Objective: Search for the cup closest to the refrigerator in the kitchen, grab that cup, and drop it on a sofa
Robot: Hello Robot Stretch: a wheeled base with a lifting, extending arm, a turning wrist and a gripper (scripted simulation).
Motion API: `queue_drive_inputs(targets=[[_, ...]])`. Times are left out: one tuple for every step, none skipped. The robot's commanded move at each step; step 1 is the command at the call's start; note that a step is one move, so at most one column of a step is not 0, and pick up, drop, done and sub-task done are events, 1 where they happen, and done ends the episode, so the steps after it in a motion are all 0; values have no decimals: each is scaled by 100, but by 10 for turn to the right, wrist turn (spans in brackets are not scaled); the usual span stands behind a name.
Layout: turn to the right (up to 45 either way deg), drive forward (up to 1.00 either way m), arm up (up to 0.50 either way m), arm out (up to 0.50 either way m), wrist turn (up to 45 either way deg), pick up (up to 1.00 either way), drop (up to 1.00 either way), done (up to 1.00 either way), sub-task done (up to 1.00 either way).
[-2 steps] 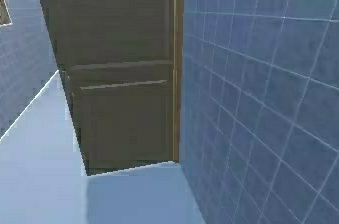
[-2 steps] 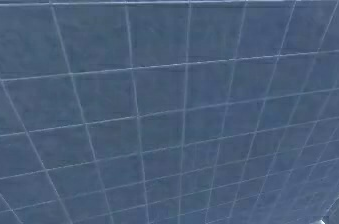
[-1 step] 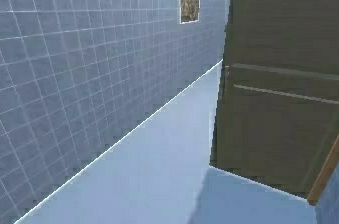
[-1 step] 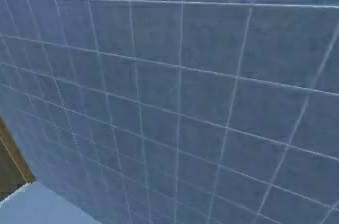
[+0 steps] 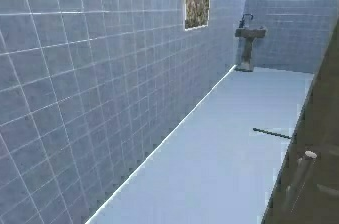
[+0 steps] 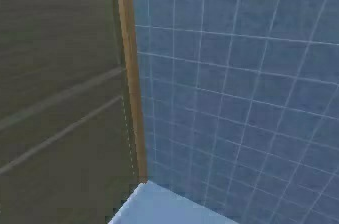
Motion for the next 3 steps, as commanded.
queue_drive_inputs(targets=[[0, 50, 0, 0, 0, 0, 0, 0, 0], [240, 0, 0, 0, 0, 0, 0, 0, 0], [0, 60, 0, 0, 0, 0, 0, 0, 0]])
